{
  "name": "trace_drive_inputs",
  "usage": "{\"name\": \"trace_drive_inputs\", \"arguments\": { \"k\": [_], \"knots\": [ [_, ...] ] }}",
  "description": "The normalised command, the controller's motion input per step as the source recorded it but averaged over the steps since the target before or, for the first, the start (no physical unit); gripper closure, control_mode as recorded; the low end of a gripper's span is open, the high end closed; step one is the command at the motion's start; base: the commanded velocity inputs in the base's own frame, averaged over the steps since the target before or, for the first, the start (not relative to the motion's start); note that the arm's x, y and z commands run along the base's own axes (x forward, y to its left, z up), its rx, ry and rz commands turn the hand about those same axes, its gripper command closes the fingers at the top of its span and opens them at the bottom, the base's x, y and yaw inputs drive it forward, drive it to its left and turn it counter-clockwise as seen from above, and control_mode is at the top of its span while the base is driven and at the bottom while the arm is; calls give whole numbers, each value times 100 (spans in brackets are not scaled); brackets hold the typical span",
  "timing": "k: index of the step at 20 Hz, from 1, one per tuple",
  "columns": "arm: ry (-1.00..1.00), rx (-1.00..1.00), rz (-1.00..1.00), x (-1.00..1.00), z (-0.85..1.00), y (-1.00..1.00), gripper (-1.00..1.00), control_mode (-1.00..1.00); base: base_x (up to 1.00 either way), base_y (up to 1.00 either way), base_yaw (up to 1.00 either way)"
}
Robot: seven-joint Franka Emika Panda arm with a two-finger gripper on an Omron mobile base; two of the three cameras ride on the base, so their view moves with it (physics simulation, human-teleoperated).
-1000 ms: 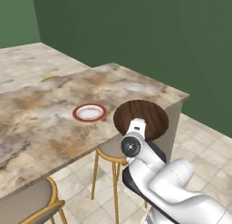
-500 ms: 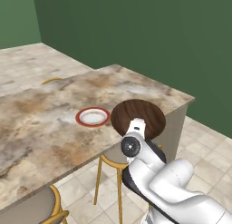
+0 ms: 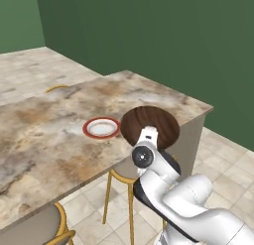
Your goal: Move the bowls from the cabinet to the plates on the dining table.
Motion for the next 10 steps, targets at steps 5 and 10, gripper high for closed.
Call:
{"name": "trace_drive_inputs", "arguments": {
  "k": [5, 10],
  "knots": [
    [17, 5, 2, 98, -17, 0, 100, -100, 0, 0, 0],
    [20, 8, 4, 95, -20, 8, 100, -100, 0, 0, 0]
  ]
}}
